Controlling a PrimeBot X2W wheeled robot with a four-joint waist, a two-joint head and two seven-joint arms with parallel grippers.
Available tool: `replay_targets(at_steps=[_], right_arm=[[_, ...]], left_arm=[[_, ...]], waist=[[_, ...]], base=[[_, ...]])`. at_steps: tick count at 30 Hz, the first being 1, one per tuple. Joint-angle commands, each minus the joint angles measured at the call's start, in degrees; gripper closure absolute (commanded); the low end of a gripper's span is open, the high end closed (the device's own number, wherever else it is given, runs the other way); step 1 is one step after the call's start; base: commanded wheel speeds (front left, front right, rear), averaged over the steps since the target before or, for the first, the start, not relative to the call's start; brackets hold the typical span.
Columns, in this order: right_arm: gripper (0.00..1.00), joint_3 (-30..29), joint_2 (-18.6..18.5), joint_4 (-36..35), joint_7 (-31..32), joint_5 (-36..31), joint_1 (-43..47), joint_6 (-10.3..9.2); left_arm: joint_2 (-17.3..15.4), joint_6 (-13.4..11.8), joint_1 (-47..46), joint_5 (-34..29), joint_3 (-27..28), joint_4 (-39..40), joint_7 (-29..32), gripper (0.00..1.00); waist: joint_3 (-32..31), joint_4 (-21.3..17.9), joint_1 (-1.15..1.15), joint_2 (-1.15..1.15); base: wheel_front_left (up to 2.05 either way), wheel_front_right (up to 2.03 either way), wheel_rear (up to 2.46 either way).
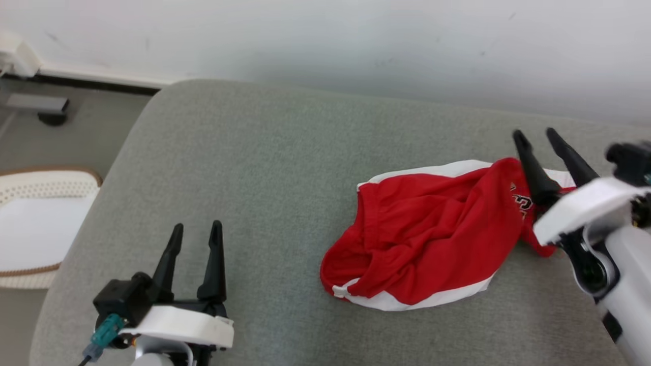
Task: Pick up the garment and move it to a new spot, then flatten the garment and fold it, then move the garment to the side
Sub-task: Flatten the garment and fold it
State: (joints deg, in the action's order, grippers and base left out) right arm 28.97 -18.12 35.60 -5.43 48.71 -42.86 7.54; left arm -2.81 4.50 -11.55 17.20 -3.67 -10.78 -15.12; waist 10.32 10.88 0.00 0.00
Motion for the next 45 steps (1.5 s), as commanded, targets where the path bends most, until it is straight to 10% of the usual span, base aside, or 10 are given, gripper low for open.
replay_targets(at_steps=[1,14,28,30,33,45], right_arm=[[0.00,-1.1,-1.5,-0.6,-2.5,0.6,3.3,-0.12],[0.00,-5.4,0.4,-2.5,-5.2,-1.6,22.7,-0.12],[0.08,-5.1,7.2,5.0,-2.0,2.2,17.9,-0.12],[0.35,-5.5,8.0,6.9,-1.9,3.3,16.6,-0.12],[1.00,-5.5,7.7,8.6,-3.0,3.5,15.1,-0.12],[1.00,-0.8,7.8,3.2,-8.6,-5.0,12.2,-0.12]], left_arm=[[-0.2,0.1,1.2,-1.1,0.3,-0.3,0.0,0.00],[-0.2,0.6,3.6,-1.5,0.1,-0.3,0.0,0.00],[-0.2,1.0,2.0,-1.1,-0.8,-1.1,0.0,0.00],[-0.2,0.8,1.9,-0.8,-0.9,-1.0,0.0,0.00],[-0.2,0.7,1.8,-0.4,-0.8,-0.9,0.0,0.00],[-0.2,0.5,2.3,0.2,-1.1,-1.0,0.0,0.00]], waist=[[-3.1,-2.1,0.00,0.00],[-6.0,-4.4,0.00,0.00],[-4.6,-0.8,0.00,0.00],[-4.4,0.0,0.00,0.00],[-4.1,1.0,0.00,0.00],[-4.3,3.3,0.00,0.00]], base=[[0.00,0.00,0.00],[0.00,0.00,0.00],[0.00,0.00,0.00],[0.00,0.00,0.00],[0.00,0.00,0.00],[0.00,0.00,0.00]])
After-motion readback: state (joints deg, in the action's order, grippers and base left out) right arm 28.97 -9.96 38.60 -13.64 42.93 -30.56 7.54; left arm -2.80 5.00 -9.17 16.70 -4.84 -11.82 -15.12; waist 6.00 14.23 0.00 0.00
